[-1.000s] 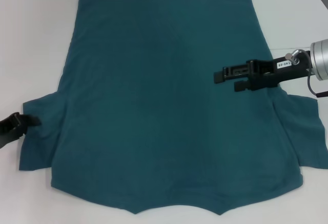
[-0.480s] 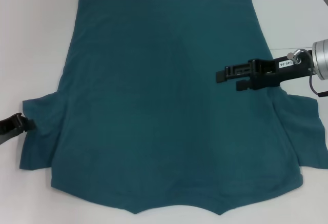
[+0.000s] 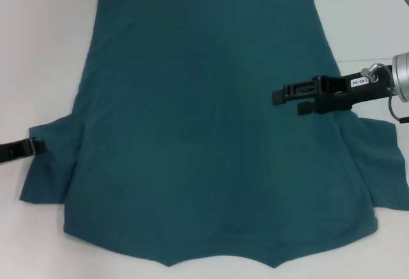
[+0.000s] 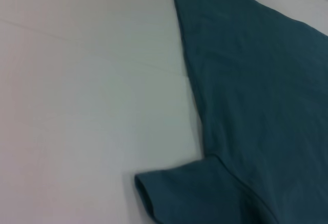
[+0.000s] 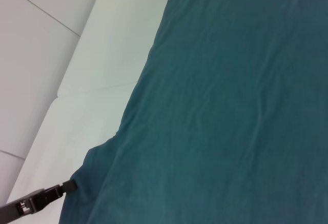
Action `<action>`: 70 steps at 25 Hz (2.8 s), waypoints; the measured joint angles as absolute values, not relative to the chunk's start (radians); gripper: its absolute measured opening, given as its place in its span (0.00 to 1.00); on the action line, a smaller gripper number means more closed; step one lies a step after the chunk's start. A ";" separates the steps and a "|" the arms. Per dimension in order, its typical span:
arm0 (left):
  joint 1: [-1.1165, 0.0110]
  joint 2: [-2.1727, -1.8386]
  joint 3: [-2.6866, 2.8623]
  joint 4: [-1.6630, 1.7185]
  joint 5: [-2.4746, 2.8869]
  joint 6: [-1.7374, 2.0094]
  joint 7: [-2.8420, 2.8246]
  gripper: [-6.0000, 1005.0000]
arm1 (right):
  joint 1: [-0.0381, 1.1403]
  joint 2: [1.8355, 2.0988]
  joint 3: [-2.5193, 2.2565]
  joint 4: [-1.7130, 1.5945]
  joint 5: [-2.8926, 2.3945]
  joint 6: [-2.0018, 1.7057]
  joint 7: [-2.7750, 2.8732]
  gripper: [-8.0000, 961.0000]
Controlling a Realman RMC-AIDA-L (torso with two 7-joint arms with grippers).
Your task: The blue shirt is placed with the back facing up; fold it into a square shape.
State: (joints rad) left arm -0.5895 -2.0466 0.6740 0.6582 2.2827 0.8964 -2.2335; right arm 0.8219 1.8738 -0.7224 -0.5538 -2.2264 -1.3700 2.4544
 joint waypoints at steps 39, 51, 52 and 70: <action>-0.671 -2.033 0.783 0.972 2.636 1.063 -2.660 0.01 | 0.824 1.868 -0.727 -0.554 -2.228 -1.375 2.460 0.97; -0.742 -2.039 0.785 0.982 2.646 1.180 -2.766 0.01 | 0.821 1.869 -0.727 -0.549 -2.228 -1.375 2.459 0.97; -0.750 -2.044 0.785 0.979 2.647 1.185 -2.770 0.01 | 0.822 1.870 -0.728 -0.548 -2.228 -1.374 2.459 0.97; -0.897 -2.109 0.807 0.759 2.693 1.073 -2.799 0.01 | 0.821 1.873 -0.729 -0.546 -2.230 -1.370 2.456 0.97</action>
State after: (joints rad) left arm -0.8969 -2.1090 0.8069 0.7594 2.6934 1.0725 -2.7991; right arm 0.8209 1.8730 -0.7287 -0.5460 -2.2304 -1.3704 2.4559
